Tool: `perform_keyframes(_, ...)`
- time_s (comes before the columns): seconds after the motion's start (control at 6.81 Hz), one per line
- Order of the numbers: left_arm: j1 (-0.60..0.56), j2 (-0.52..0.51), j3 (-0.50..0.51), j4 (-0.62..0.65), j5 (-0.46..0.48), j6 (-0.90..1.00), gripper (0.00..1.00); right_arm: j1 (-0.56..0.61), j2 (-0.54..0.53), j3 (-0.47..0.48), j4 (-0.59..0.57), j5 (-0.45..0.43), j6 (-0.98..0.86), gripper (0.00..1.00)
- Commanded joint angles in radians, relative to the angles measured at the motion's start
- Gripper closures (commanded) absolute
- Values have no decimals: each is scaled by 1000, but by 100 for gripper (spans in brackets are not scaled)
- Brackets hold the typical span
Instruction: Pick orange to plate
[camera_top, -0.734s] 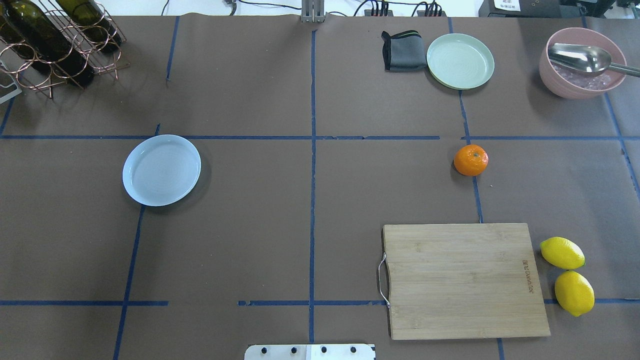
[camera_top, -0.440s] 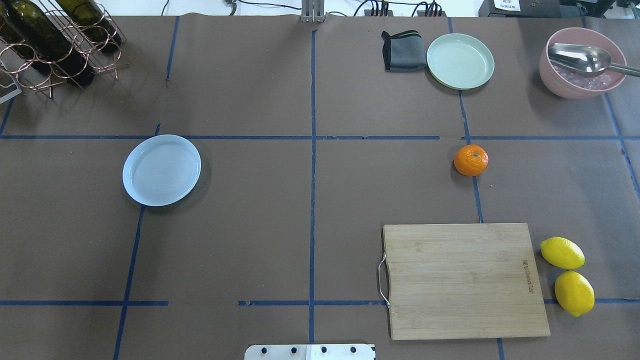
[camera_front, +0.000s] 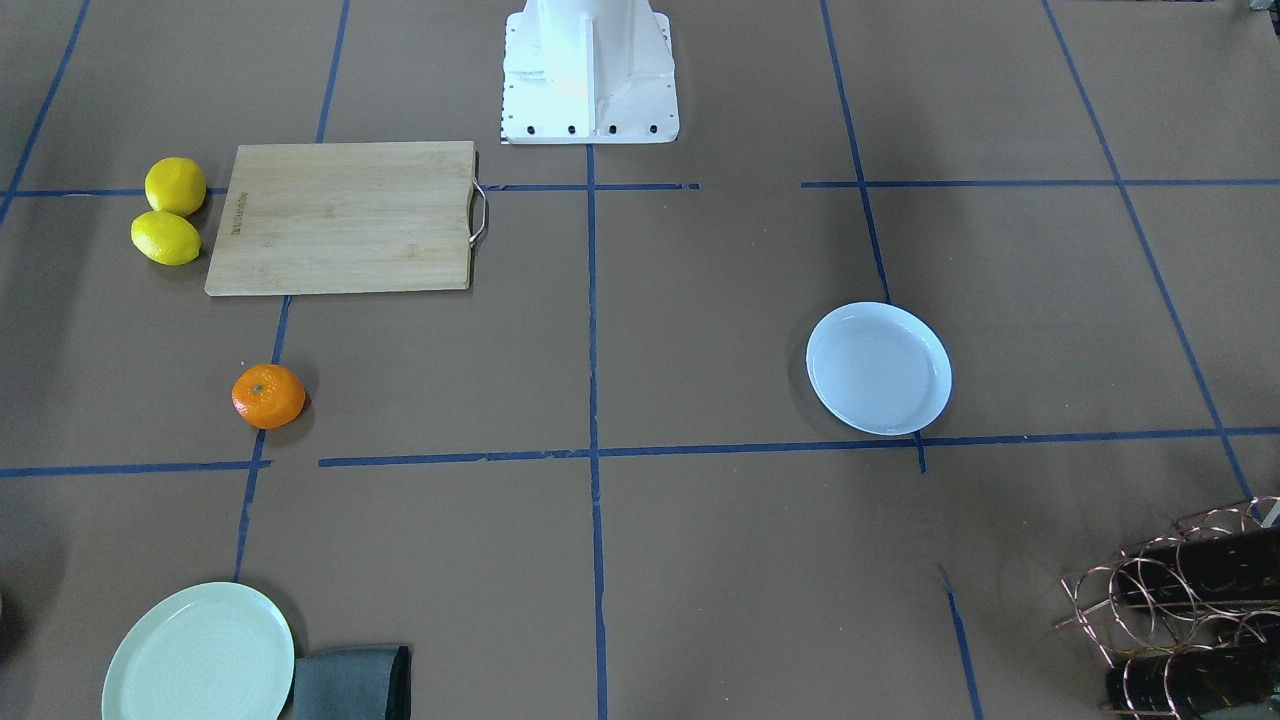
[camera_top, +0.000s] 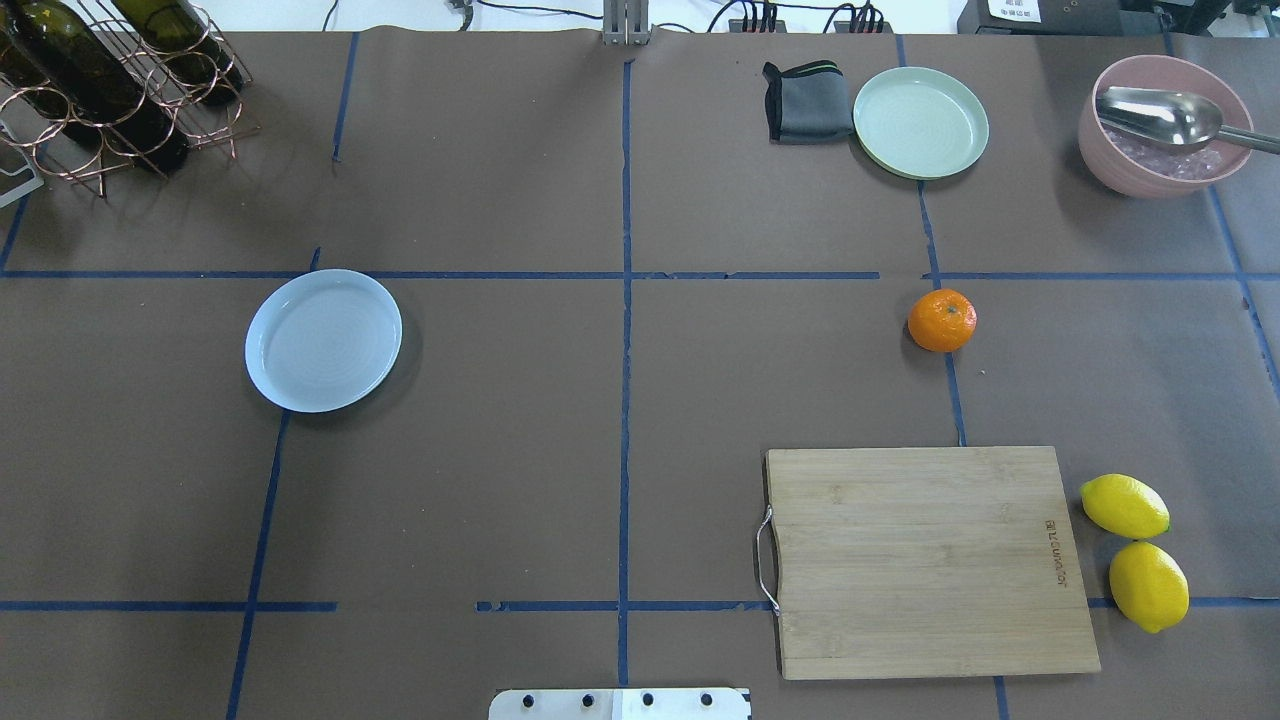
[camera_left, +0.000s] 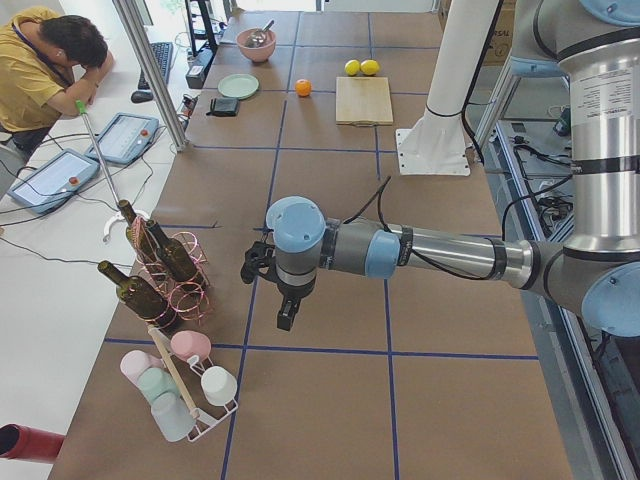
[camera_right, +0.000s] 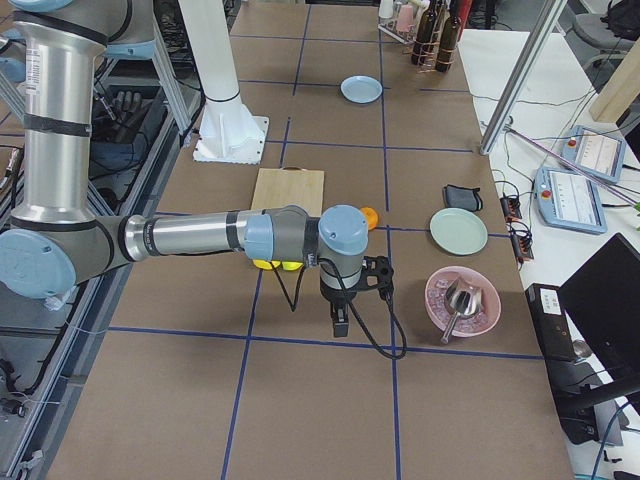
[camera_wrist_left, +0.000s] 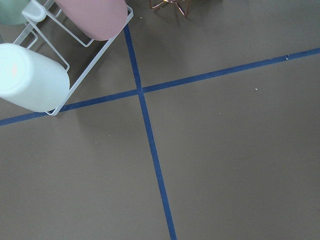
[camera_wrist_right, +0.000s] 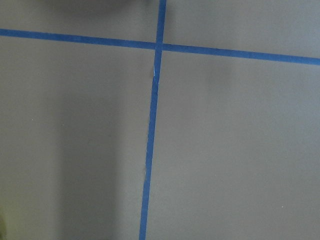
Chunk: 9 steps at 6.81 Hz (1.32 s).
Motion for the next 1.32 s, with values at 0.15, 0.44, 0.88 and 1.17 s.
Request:
perform_keyframes(0.15, 1, -167, 34, -181, -4, -7, 0, -4, 62, 44, 1, 8, 25, 0)
perform_keyframes(0.44, 10, -180, 65, -431, -12, -226, 0, -4, 59, 40, -1, 50, 29, 0)
perform_keyframes(0.88, 278, -126, 53, -769, 12, -596, 0, -4, 50, 41, -1, 72, 29, 0)
perform_keyframes(1.17, 508, -111, 54, -771, 345, -875, 0, -4, 47, 40, -1, 72, 28, 0)
